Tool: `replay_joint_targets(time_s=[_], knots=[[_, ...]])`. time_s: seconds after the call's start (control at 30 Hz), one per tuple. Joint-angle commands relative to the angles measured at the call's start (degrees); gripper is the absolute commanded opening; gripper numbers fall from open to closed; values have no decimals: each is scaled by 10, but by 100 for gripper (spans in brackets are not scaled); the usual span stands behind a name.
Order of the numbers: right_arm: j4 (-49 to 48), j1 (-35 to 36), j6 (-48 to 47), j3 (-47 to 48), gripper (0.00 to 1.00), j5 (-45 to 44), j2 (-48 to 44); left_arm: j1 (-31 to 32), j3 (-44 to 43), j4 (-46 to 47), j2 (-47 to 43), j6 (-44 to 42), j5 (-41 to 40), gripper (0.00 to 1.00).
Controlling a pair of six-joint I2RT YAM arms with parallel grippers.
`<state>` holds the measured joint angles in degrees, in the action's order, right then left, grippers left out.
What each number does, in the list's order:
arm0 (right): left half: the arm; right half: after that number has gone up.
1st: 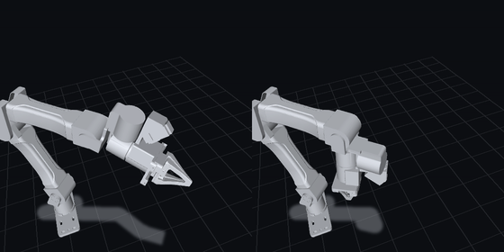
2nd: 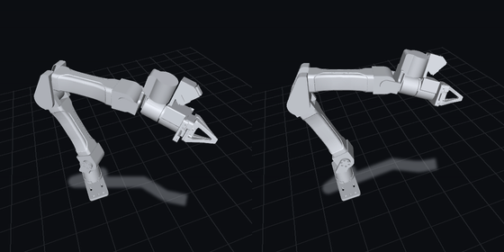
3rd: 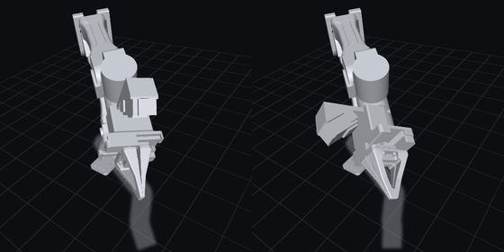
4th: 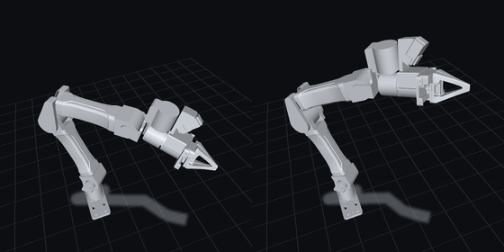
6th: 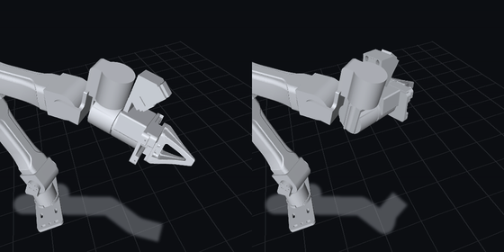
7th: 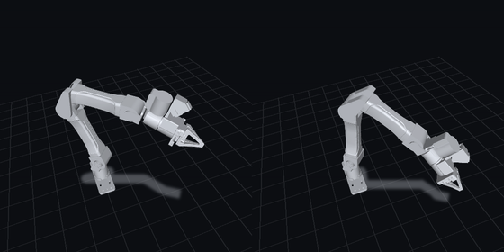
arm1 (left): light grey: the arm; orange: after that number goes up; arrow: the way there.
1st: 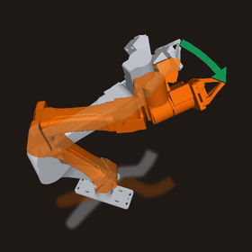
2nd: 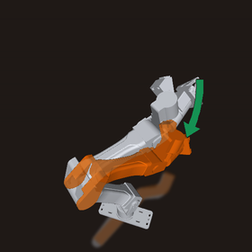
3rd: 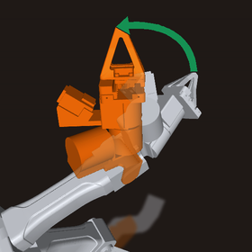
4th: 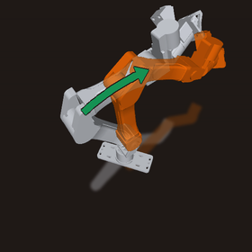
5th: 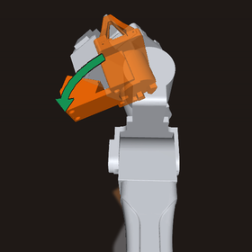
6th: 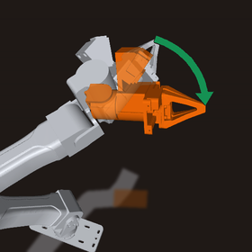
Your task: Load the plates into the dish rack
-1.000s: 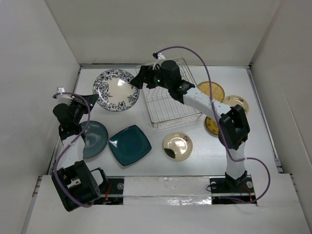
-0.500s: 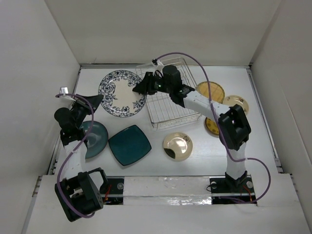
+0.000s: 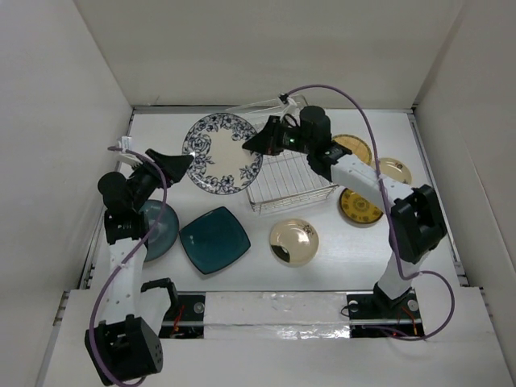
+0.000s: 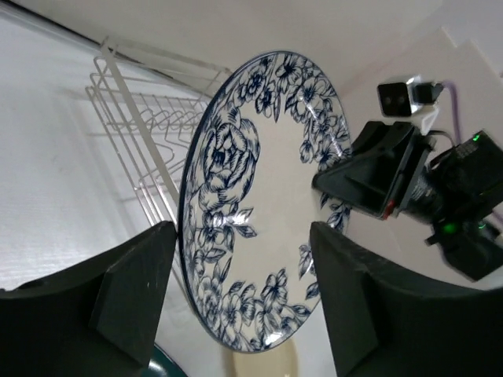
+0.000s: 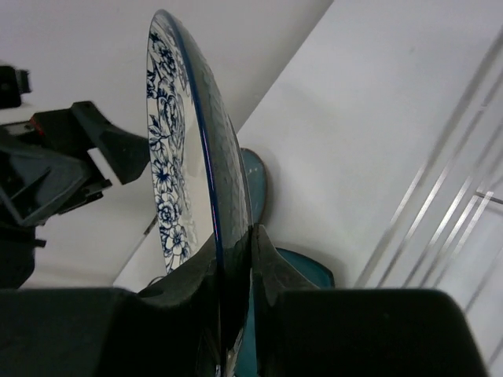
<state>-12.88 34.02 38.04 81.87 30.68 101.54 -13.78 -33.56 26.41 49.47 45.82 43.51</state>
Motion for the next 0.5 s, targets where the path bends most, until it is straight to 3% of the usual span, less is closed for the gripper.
replay_joint_targets(time_s=[0.0,0.2,0.47], knots=[[-76,-55,18,16,0,-28,-98,58,-63,-99,-26,-124,-43,71],[-20,-127,-23,30,0,-80,-137,125,-84,-166,-59,-189,-91,78],[127,-166,-224,149,0,-343,-117,246,-69,-227,-96,-268,-127,78]])
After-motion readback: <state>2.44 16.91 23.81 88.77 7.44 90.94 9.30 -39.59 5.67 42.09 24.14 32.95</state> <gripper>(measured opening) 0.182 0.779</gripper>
